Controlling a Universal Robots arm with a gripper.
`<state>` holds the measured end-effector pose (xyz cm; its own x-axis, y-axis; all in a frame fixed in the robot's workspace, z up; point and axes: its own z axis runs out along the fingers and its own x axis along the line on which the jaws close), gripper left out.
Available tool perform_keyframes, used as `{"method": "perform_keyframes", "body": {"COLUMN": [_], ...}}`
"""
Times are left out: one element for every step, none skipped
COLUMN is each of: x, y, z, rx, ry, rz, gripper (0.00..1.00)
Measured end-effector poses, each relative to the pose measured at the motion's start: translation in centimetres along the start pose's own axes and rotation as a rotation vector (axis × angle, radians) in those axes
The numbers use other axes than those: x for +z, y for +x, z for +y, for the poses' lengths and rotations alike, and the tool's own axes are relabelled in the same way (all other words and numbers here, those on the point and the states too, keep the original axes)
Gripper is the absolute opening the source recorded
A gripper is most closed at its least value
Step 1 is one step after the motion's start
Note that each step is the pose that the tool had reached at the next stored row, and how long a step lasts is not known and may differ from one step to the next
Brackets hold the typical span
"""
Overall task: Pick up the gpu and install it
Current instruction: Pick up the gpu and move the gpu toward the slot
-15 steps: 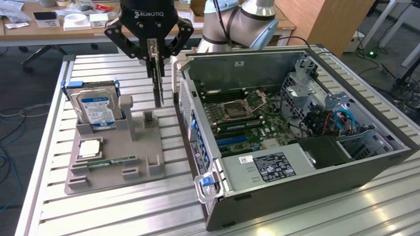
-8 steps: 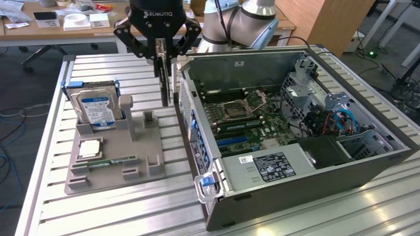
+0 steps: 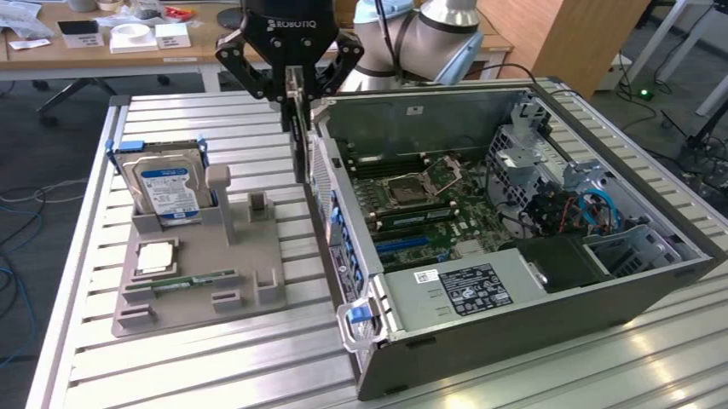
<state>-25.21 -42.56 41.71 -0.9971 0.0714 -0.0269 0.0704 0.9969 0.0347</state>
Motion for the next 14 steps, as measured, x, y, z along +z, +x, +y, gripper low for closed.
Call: {"method": "perform_keyframes", "body": {"x": [0.0, 0.01, 0.01, 0.02, 0.03, 0.03, 0.04, 0.05, 0.06, 0.06, 0.08, 0.08, 0.09, 0.09], "y": [-0.2, -0.4, -0.6, -0.8, -1.0, -1.2, -1.5, -1.7, -1.9, -2.2, -2.5, -2.8, -3.1, -3.4], "z": [0.01, 0.03, 0.04, 0.05, 0.07, 0.09, 0.1, 0.12, 0.14, 0.16, 0.18, 0.2, 0.22, 0.24], "rx": [0.0, 0.0, 0.0, 0.0, 0.0, 0.0, 0.0, 0.0, 0.0, 0.0, 0.0, 0.0, 0.0, 0.0], "ry": [0.0, -0.0001, -0.0002, -0.0003, -0.0004, -0.0005, -0.0006, -0.0008, -0.0009, -0.001, -0.0012, -0.0013, -0.0014, -0.0015], "rz": [0.0001, 0.0001, 0.0001, 0.0, 0.0001, 0.0001, 0.0001, 0.0, 0.0, 0.0001, 0.0, 0.0001, 0.0001, 0.0002], "gripper": [0.26, 0.26, 0.26, 0.26, 0.26, 0.26, 0.26, 0.26, 0.26, 0.26, 0.26, 0.26, 0.26, 0.26]}}
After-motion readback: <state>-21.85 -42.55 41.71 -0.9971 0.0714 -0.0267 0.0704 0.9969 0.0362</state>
